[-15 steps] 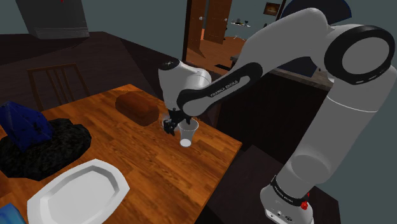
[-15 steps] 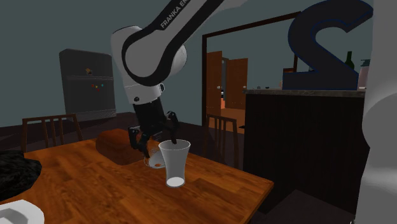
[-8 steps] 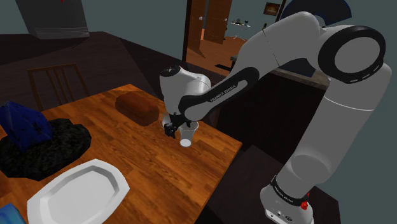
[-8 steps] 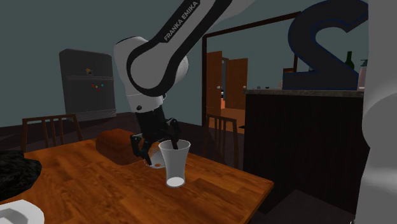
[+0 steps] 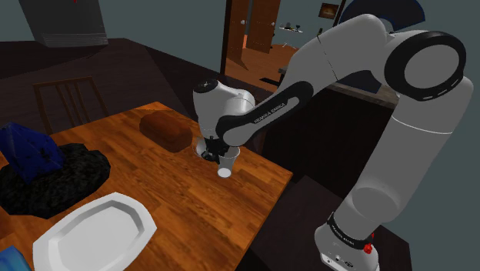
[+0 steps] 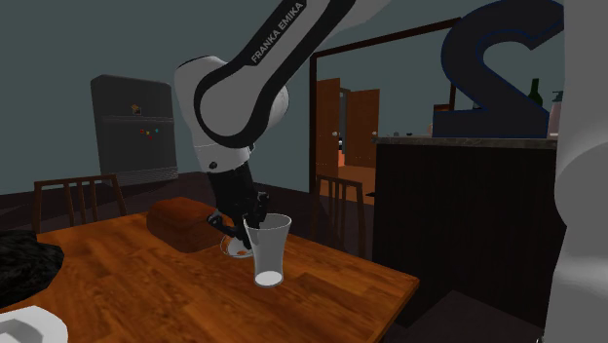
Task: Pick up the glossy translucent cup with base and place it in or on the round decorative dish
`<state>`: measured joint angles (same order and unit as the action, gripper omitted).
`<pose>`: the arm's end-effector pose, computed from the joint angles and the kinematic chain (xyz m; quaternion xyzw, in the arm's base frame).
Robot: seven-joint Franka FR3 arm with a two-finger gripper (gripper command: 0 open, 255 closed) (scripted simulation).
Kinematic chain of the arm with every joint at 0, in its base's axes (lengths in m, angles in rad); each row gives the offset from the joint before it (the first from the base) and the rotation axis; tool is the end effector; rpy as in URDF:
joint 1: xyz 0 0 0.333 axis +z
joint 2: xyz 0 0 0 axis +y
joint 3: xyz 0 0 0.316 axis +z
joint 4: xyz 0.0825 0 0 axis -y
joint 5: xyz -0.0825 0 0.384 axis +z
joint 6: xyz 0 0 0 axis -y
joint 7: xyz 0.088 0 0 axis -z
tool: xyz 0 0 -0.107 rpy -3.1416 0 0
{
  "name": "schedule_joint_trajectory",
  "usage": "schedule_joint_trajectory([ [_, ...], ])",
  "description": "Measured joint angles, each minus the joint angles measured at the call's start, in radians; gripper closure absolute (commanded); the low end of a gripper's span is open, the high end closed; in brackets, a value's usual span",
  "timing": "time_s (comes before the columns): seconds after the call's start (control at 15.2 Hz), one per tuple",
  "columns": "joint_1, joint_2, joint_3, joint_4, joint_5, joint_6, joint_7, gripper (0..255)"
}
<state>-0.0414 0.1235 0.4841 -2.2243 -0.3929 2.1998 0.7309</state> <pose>0.4811 0.2126 0.3158 0.9905 -0.0170 0.0155 0.1357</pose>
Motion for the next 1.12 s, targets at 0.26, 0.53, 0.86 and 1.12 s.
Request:
schedule_joint_trajectory([
  [0.26, 0.000, 0.000, 0.000, 0.000, 0.000, 0.000, 0.000, 255],
  [0.53, -0.001, -0.011, 0.002, 0.005, 0.010, -0.013, -0.010, 255],
  [0.86, -0.006, -0.056, 0.006, 0.025, 0.049, -0.065, -0.050, 255],
  [1.12, -0.006, -0.086, 0.009, 0.047, 0.075, -0.108, -0.074, 255],
])
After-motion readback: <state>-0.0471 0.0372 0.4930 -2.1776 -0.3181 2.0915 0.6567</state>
